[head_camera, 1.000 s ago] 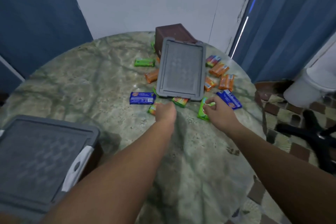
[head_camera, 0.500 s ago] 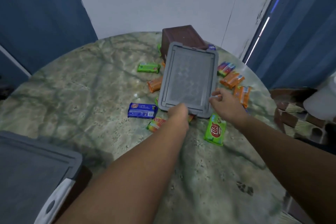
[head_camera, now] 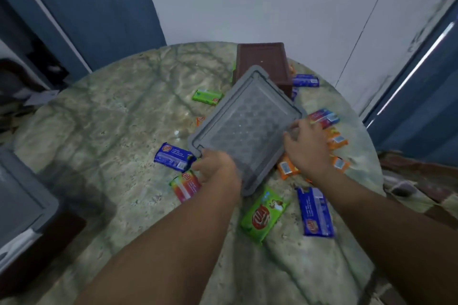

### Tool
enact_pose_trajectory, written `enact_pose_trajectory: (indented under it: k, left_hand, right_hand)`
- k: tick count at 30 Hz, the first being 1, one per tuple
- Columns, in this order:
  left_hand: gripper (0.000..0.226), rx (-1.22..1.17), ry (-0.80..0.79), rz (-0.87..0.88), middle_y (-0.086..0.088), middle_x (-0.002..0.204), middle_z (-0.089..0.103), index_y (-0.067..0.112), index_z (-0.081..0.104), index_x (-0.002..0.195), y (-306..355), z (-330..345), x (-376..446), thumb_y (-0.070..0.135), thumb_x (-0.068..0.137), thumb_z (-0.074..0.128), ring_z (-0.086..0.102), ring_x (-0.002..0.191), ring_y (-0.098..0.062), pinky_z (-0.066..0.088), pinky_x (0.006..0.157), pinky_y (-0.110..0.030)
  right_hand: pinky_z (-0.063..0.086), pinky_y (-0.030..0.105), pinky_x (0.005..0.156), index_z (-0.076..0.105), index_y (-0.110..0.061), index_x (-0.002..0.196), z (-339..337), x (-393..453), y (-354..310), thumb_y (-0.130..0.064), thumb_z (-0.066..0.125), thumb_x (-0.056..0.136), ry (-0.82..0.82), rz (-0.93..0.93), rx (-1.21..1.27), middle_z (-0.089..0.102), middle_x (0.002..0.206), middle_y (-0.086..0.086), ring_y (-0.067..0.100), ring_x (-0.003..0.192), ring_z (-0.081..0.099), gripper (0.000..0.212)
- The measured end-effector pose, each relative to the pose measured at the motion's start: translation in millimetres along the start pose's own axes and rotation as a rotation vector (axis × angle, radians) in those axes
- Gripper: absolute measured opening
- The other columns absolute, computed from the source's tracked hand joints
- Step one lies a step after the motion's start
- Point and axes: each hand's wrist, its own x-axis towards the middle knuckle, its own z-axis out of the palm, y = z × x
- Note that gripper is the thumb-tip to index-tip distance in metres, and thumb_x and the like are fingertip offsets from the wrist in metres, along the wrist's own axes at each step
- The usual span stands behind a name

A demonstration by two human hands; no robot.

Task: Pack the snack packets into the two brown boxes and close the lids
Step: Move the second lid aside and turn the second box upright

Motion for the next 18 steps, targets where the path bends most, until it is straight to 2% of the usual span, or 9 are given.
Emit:
enact_pose_trajectory:
  k: [1,3,4,8,10,11,13,18]
  left_hand:
    - [0.044,-0.002,0.004,0.072,-0.015,0.115,0.053,0.004,0.042,0.14,2.1,-0.8,2.5,0.035,0.109,0.036,0.055,0.1,-0.027,0.045,0.082,-0.036]
    - [0.029,-0.008,0.016,0.214,-0.007,0.098,0.052,0.009,0.041,0.125,9.0,-11.9,-6.2,0.033,0.111,0.034,0.052,0.077,-0.018,0.04,0.064,-0.027]
    - [0.027,-0.019,0.034,0.265,-0.004,0.09,0.05,0.009,0.04,0.119,12.6,-17.7,-8.2,0.034,0.111,0.034,0.048,0.069,-0.016,0.034,0.057,-0.028]
    - [0.032,0.109,0.033,0.402,-0.004,0.081,0.05,0.009,0.042,0.112,25.1,-43.7,5.0,0.039,0.11,0.033,0.05,0.073,-0.026,0.036,0.07,-0.036]
    - [0.029,0.178,0.002,0.44,-0.002,0.081,0.05,0.011,0.042,0.109,31.7,-54.4,16.4,0.039,0.11,0.034,0.052,0.081,-0.027,0.037,0.074,-0.037]
    - [0.028,0.208,-0.008,0.46,-0.002,0.082,0.05,0.011,0.042,0.108,36.4,-61.0,19.6,0.038,0.11,0.034,0.052,0.083,-0.027,0.038,0.074,-0.037]
    - [0.029,0.248,-0.031,0.474,-0.002,0.083,0.049,0.01,0.044,0.11,42.9,-74.4,25.8,0.038,0.11,0.033,0.051,0.084,-0.028,0.039,0.075,-0.037]
    - [0.033,0.3,-0.103,0.428,-0.001,0.086,0.048,0.013,0.042,0.113,41.7,-119.6,39.8,0.045,0.108,0.037,0.049,0.083,-0.025,0.04,0.08,-0.038]
  right_hand:
    - [0.038,0.042,0.101,0.055,-0.022,0.122,-2.9,5.3,-0.2,-0.037,0.058,0.097,0.006,-0.02,-0.042,0.051,0.129,0.015,0.033,0.121,0.045,0.029]
    - [0.034,0.044,0.104,0.051,-0.02,0.131,-10.4,13.2,-5.3,-0.039,0.06,0.097,0.03,-0.037,-0.07,0.047,0.135,0.018,0.037,0.127,0.04,0.04]
    - [0.033,0.044,0.105,0.048,-0.018,0.136,-12.9,17.6,-7.7,-0.041,0.06,0.097,0.033,-0.033,-0.049,0.045,0.138,0.02,0.038,0.129,0.038,0.046]
    - [0.033,0.048,0.112,0.032,-0.017,0.151,-15.0,27.8,-13.2,-0.055,0.056,0.098,-0.095,0.045,0.049,0.035,0.15,0.019,0.039,0.139,0.033,0.07]
    - [0.041,0.05,0.108,0.036,-0.018,0.147,-14.4,24.3,-17.3,-0.06,0.051,0.098,-0.188,0.062,0.156,0.046,0.142,0.014,0.037,0.131,0.046,0.067]
    - [0.045,0.049,0.103,0.041,-0.017,0.141,-13.7,19.8,-20.1,-0.06,0.049,0.1,-0.233,0.052,0.208,0.054,0.131,0.01,0.034,0.121,0.053,0.06]
    - [0.048,0.044,0.095,0.046,-0.016,0.131,-9.2,6.8,-26.3,-0.054,0.047,0.103,-0.289,0.055,0.33,0.056,0.113,0.001,0.028,0.108,0.057,0.048]
    - [0.052,0.048,0.094,0.049,-0.02,0.121,18.1,-37.2,-41.0,-0.051,0.053,0.101,-0.187,0.044,0.424,0.061,0.104,-0.005,0.028,0.104,0.062,0.037]
